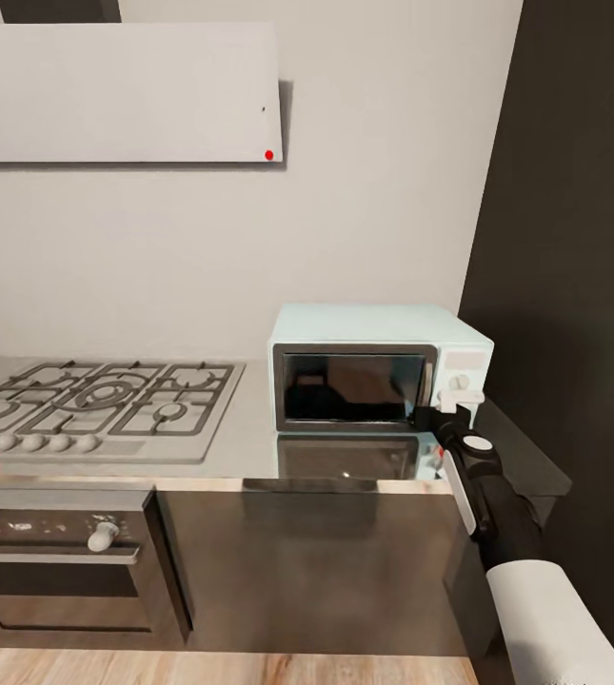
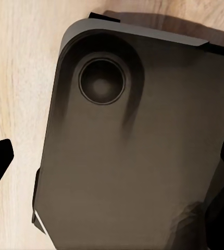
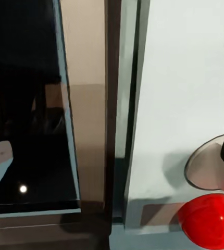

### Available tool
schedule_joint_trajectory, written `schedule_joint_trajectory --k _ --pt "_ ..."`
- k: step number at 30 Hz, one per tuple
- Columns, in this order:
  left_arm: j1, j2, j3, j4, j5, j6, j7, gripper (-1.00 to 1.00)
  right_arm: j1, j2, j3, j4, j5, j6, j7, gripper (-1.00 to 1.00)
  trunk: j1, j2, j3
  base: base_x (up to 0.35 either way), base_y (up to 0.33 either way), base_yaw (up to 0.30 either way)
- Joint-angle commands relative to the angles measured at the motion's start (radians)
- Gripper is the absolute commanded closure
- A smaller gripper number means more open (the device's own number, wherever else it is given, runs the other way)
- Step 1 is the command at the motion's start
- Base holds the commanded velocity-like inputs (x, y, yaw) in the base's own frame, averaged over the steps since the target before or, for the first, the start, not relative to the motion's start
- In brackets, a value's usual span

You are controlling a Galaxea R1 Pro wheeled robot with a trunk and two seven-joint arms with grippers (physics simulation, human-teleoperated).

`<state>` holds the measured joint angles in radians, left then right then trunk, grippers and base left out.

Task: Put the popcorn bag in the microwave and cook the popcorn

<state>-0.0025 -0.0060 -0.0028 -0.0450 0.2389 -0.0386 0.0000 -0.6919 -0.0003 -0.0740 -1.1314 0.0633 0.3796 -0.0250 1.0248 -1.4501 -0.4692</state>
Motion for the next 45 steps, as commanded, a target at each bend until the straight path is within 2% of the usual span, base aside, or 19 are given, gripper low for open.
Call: schedule_joint_trajectory --k 1,21,22,25,45 --pt "0.000 0.000 -0.001 0.000 0.006 -0.003 0.000 -1.00 -0.041 0.002 -0.001 0.055 0.016 0.007 -0.011 -1.00 0.000 0.000 -0.001 0.000 0.000 0.000" --pt "-0.001 0.000 -0.001 0.001 0.006 -0.003 0.000 -1.00 -0.041 0.014 0.003 0.050 0.009 0.013 0.003 -1.00 0.000 0.000 -0.001 0.000 0.000 0.000" --pt "-0.001 0.000 -0.001 0.001 0.005 -0.003 0.000 -1.00 -0.041 0.014 0.005 0.050 0.009 0.014 0.003 1.00 0.000 0.000 -0.001 0.000 0.000 0.000" --pt "0.000 0.000 -0.001 0.001 0.005 -0.003 0.000 -1.00 -0.041 0.014 0.024 0.053 0.009 0.016 0.003 1.00 0.000 0.000 -0.001 0.000 0.000 0.000" --pt "0.000 0.000 -0.001 0.001 0.005 -0.003 0.000 -1.00 -0.041 0.006 0.025 0.048 0.016 0.009 0.001 1.00 0.000 0.000 -0.001 0.000 0.000 0.000"
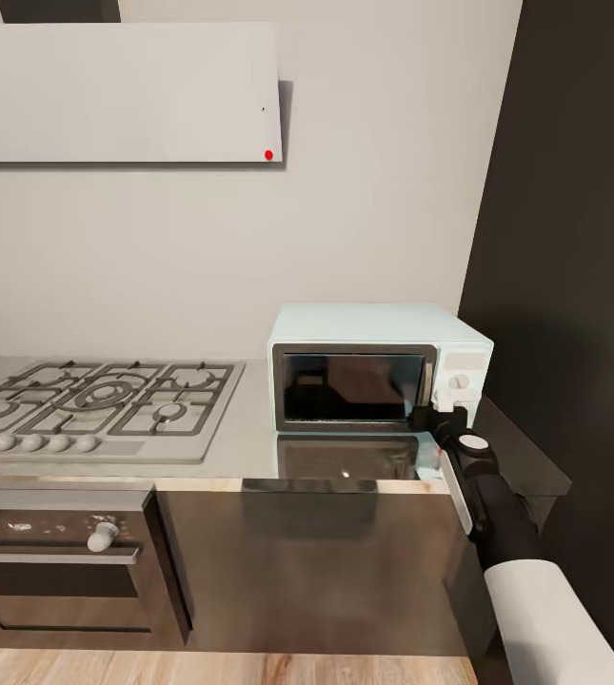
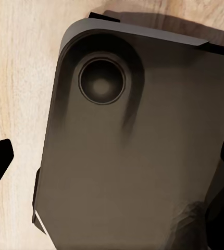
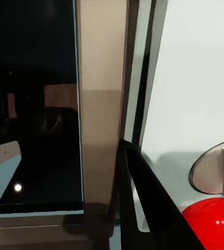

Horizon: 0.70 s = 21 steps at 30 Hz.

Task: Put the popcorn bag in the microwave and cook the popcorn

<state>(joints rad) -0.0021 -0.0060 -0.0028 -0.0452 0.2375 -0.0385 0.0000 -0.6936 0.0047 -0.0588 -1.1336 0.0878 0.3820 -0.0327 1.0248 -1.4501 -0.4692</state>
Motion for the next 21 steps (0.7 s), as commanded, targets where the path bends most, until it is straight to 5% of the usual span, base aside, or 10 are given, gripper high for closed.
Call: schedule_joint_trajectory --k 1,4,17,21 --pt "-0.001 0.000 -0.002 0.001 0.006 -0.003 0.000 -1.00 -0.040 0.002 0.010 0.051 -0.008 0.006 0.008 1.00 0.000 0.000 -0.001 0.000 0.000 0.000" --pt "-0.001 0.000 -0.002 0.001 0.007 -0.003 0.000 -1.00 -0.040 0.004 0.010 0.051 -0.008 0.006 0.008 1.00 0.000 0.000 -0.001 0.000 0.000 0.000" --pt "0.000 0.000 0.001 0.002 0.014 -0.003 0.002 -1.00 -0.040 0.006 0.010 0.056 -0.008 0.005 0.001 1.00 0.000 0.000 -0.001 -0.309 0.000 0.000" --pt "-0.001 0.000 0.003 0.002 0.013 -0.004 0.000 -1.00 -0.040 0.009 0.020 0.058 -0.037 0.003 -0.006 1.00 0.000 0.000 -0.001 0.000 0.000 0.000"
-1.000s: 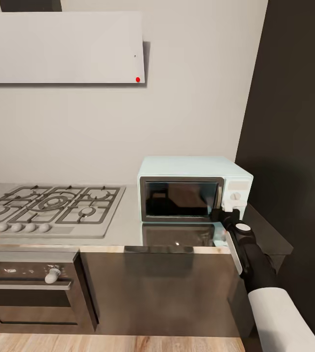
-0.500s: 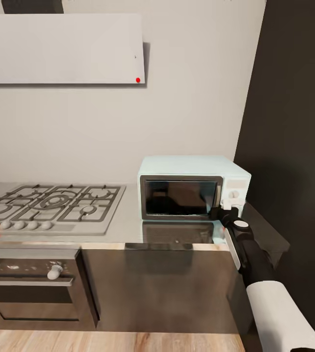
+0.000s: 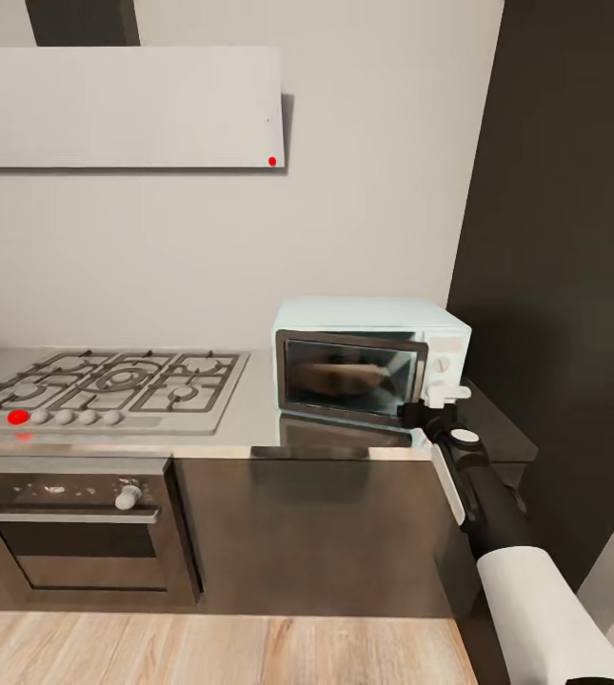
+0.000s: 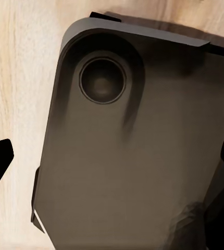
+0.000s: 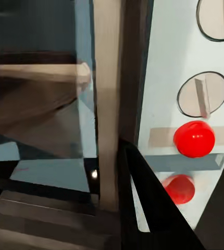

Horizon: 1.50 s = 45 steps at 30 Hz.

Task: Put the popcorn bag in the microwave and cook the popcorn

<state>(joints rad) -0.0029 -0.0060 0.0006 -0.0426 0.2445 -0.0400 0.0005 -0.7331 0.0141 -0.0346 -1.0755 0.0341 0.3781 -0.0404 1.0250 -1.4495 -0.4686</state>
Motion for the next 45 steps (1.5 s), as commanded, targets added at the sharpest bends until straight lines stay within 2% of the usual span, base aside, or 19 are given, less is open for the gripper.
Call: schedule_joint_trajectory --k 1,9,17,18,30,31,45 --pt "0.000 0.000 -0.002 0.000 0.004 -0.003 0.000 -1.00 0.000 0.000 -0.007 0.001 0.009 0.006 0.000 1.00 0.000 0.000 -0.001 0.000 0.000 0.000" --pt "0.000 0.000 -0.004 0.000 0.002 -0.003 0.000 -1.00 0.000 -0.009 0.006 0.001 -0.053 0.004 -0.002 1.00 0.000 0.000 -0.001 -0.068 0.000 0.000" --pt "0.000 0.000 -0.003 0.000 0.004 -0.003 0.000 -1.00 0.000 -0.010 0.047 0.001 -0.092 0.005 -0.024 1.00 0.000 0.000 -0.001 -0.151 0.000 0.000" --pt "0.000 0.000 -0.003 0.000 0.004 -0.003 0.000 -1.00 0.000 -0.010 -0.008 0.001 0.043 0.005 -0.001 1.00 0.000 0.000 -0.001 -0.018 0.000 0.000" --pt "0.000 0.000 -0.002 0.000 0.004 -0.003 0.000 -1.00 0.000 -0.009 -0.008 0.001 0.044 0.004 0.003 1.00 0.000 0.000 -0.001 -0.001 0.000 0.000" --pt "0.000 0.000 -0.002 0.000 0.004 -0.003 0.000 -1.00 0.000 -0.009 -0.008 0.001 0.043 0.004 0.002 -1.00 0.000 0.000 -0.001 0.000 0.000 0.000" --pt "0.000 0.000 -0.002 0.000 0.004 -0.003 0.000 -1.00 0.001 -0.015 -0.003 -0.012 0.041 0.023 0.020 -1.00 0.000 0.000 -0.001 0.000 0.000 0.000"
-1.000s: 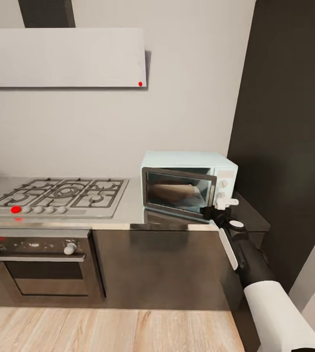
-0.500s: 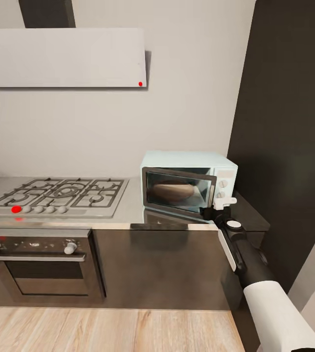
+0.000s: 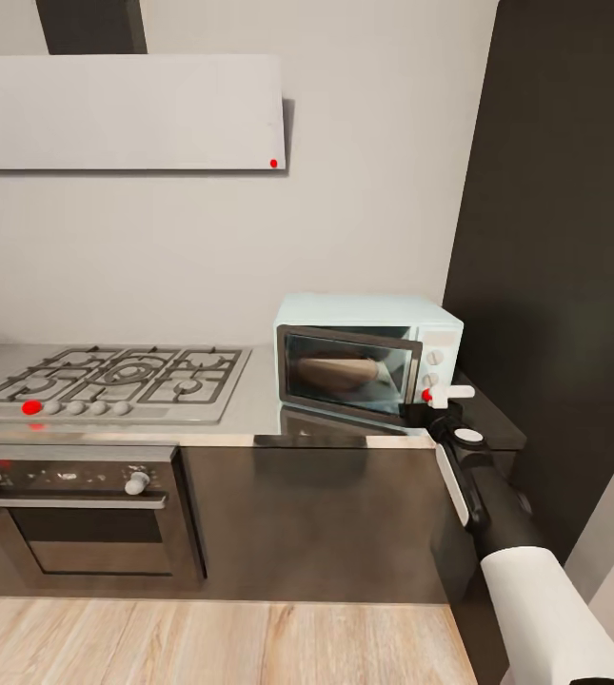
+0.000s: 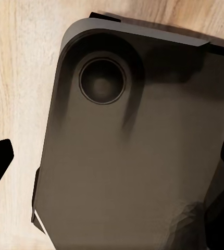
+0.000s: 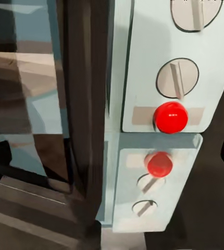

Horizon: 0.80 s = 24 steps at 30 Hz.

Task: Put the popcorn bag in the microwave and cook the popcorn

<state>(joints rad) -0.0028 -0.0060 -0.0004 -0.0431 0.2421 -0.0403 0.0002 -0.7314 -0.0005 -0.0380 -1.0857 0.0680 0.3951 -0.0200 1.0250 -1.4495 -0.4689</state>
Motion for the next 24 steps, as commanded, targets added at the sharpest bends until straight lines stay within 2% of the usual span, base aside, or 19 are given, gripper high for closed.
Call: schedule_joint_trajectory --k 1,5,8,11,15,17,19,20,22,24 --pt "0.000 0.000 0.000 0.000 0.006 -0.003 0.000 -1.00 0.004 0.000 0.001 -0.007 0.007 0.013 0.004 -1.00 0.000 -0.001 -0.001 0.000 0.000 0.000" --pt "0.000 0.000 0.002 0.000 0.006 -0.003 0.000 -1.00 0.082 -0.003 0.002 -0.094 0.011 0.085 0.062 -1.00 0.000 -0.001 -0.001 0.000 0.000 0.000" --pt "0.000 0.000 0.002 0.000 0.006 -0.003 0.000 -1.00 0.110 -0.006 0.003 -0.123 0.012 0.097 0.083 -1.00 0.000 -0.001 -0.001 0.000 0.000 0.000" --pt "0.000 0.000 0.002 0.000 0.006 -0.003 0.000 -1.00 0.116 -0.037 0.002 -0.126 0.009 0.099 0.088 -1.00 0.000 -0.001 -0.001 0.000 0.000 0.000" --pt "0.000 0.000 0.002 0.000 0.006 -0.003 0.000 -1.00 0.118 -0.058 -0.005 -0.118 0.003 0.099 0.085 -1.00 0.000 -0.001 -0.001 0.000 0.000 0.000" --pt "0.000 0.000 0.002 0.000 0.006 -0.003 0.000 -1.00 0.118 -0.074 -0.030 -0.117 0.003 0.095 0.080 -1.00 0.000 -0.001 -0.001 0.000 0.000 0.000" --pt "0.000 0.000 0.001 0.000 0.006 -0.003 0.000 -1.00 0.118 -0.081 -0.076 -0.117 0.003 0.094 0.079 -1.00 0.000 -0.001 -0.001 0.000 0.000 0.000" --pt "0.000 0.000 0.000 0.000 0.006 -0.003 0.000 -1.00 0.118 -0.083 -0.117 -0.118 0.006 0.095 0.079 -1.00 0.000 -0.001 -0.001 0.000 0.000 0.000" --pt "0.000 0.000 0.001 0.000 0.007 -0.003 0.000 -1.00 0.118 -0.085 -0.153 -0.119 0.008 0.097 0.081 -1.00 0.000 -0.001 -0.001 0.000 0.000 0.000" --pt "0.000 0.000 0.002 -0.001 0.008 -0.003 -0.001 -1.00 0.118 -0.085 -0.163 -0.121 0.012 0.097 0.080 -1.00 0.000 -0.001 -0.001 0.000 0.000 0.000"
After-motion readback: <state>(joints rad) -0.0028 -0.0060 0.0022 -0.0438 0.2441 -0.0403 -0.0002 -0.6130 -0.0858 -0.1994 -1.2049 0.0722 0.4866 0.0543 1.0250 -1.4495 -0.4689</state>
